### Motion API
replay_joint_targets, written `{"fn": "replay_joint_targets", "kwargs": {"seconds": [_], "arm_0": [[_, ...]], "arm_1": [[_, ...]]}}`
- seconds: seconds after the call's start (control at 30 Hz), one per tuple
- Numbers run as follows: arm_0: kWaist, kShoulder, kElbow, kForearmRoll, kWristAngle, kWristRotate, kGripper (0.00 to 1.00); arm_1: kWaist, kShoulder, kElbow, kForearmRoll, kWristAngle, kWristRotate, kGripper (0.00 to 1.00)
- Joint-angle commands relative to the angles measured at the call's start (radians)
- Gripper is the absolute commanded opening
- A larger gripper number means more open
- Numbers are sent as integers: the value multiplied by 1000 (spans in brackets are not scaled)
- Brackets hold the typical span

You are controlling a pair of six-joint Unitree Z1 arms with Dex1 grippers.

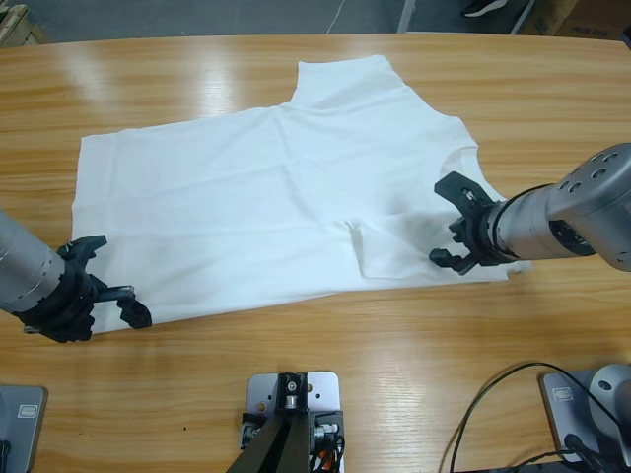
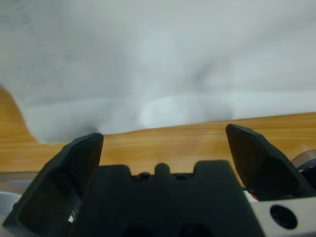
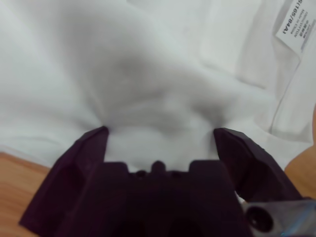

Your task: Fold clothes

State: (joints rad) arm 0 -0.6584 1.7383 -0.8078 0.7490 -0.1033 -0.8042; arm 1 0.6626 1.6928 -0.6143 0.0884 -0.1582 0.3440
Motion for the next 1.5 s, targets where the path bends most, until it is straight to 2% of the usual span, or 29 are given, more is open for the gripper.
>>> {"fn": "replay_joint_targets", "kwargs": {"seconds": [0.03,0.27,0.43,0.63,0.8,0.93,1.03,1.1,1.17,1.2,1.3,1.33,1.43,1.5], "arm_0": [[-49,-11,31,22,-9,-52,1000],[-72,-63,34,52,-19,-83,1000],[-132,-129,35,108,-51,-128,1000],[-201,-209,43,172,-72,-186,1000],[-201,-242,3,178,-57,-194,999],[-201,-259,-30,178,-52,-190,989],[-199,-271,-59,174,-7,-173,962],[-124,-281,-116,171,40,-140,950],[9,-278,-172,144,41,-75,945],[103,-275,-198,106,36,-28,940],[320,-237,-262,-12,-61,132,936],[373,-209,-288,-48,-100,191,936],[502,-113,-385,-73,-196,370,941],[580,-60,-422,-72,-242,438,940]], "arm_1": [[-12,19,-18,218,53,149,853],[23,16,10,262,152,287,853],[120,-11,10,330,155,399,865],[161,-59,8,430,150,522,913],[177,-208,-40,512,55,487,979],[177,-299,-284,762,31,423,991],[174,-294,-394,809,1,396,989],[95,-275,-443,762,17,245,997],[-67,-245,-501,703,178,25,1000],[-162,-218,-549,695,269,-70,1000],[-411,-98,-720,729,509,-302,996],[-466,-43,-788,757,557,-353,990],[-536,167,-1042,853,699,-414,897],[-538,333,-1246,887,746,-424,890]]}}
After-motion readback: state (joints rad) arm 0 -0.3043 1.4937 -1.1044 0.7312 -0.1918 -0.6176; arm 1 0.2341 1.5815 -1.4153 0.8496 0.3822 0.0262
